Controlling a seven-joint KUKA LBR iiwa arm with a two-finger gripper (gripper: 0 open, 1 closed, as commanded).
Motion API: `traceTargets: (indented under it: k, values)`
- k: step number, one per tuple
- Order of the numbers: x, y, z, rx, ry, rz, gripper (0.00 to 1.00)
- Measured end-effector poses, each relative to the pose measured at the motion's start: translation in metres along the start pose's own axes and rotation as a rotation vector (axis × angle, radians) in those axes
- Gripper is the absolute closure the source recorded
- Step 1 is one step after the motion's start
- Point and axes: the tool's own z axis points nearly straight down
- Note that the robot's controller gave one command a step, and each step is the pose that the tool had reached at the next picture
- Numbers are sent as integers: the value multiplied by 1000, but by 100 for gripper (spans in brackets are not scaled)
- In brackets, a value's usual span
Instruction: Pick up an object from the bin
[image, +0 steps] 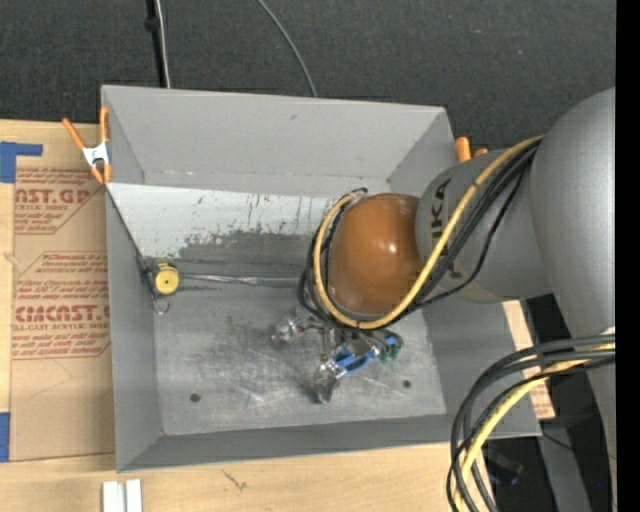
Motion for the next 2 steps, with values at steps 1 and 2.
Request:
traceTargets:
  k: [1, 2]
  values:
    - [-60, 20, -32, 1, 3, -204, 0]
    - [4, -49, 0, 2, -3, -198, 0]
